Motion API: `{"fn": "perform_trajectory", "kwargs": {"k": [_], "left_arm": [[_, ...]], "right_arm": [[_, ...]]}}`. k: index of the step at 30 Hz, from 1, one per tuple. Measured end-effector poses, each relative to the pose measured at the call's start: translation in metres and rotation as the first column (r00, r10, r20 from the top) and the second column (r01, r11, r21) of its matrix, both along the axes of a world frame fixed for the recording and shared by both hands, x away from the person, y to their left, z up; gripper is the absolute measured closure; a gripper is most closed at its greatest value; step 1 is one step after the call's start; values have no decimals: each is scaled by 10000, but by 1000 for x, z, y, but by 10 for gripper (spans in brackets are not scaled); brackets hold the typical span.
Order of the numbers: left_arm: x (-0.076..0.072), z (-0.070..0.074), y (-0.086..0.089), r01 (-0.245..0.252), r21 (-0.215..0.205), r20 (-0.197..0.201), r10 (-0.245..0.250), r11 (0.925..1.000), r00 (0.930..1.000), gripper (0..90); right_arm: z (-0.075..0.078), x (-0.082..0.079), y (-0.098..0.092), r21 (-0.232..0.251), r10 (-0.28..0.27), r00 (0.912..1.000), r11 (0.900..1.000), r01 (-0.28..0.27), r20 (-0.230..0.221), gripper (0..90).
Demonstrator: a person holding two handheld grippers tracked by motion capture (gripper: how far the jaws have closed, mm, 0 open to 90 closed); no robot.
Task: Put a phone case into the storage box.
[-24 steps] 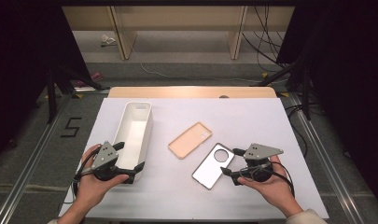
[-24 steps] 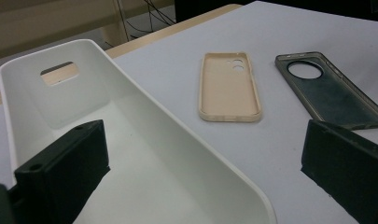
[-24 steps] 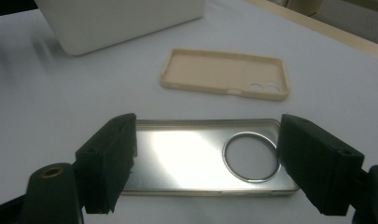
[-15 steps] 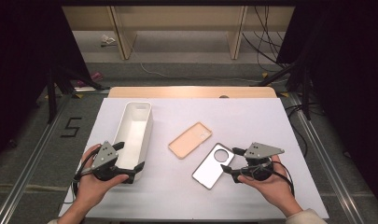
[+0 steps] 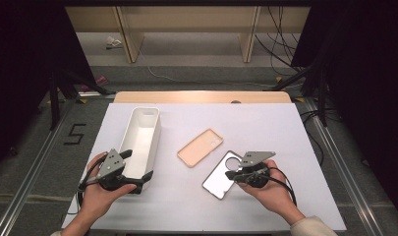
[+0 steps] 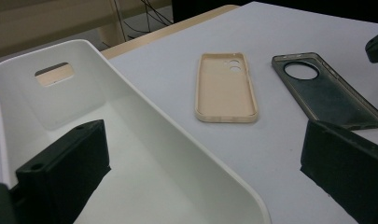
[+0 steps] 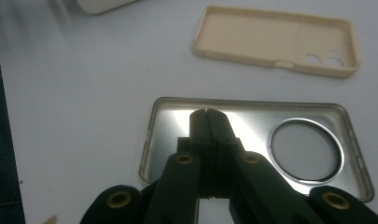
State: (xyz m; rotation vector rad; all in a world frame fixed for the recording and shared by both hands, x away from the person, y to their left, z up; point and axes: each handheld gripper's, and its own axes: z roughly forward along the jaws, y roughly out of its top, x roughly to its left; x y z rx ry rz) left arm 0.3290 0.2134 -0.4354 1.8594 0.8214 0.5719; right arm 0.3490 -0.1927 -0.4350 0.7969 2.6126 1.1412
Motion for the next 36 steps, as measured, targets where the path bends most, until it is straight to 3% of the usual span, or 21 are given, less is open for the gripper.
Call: {"fn": "perform_trajectory", "kwargs": {"k": [5,10,25,36], "left_arm": [[0,0,0,14,48,30,-14,10000,10000,8],[0,0,0,20,41,-3,-20,10000,10000,10],[0,0,-1,51,67,-12,-51,10000,10000,10],[0,0,-1,84,21,-12,-84,10000,10000,10]], "right_arm": [[-5,5,11,-626,-81,9971,9980,33,-762,900],[-14,7,19,-1484,-237,9898,9889,26,-1405,900],[-26,13,27,-2405,-424,9764,9706,-100,-2117,900],[-24,13,22,-2865,-669,9714,9581,-12,-2278,900]]}}
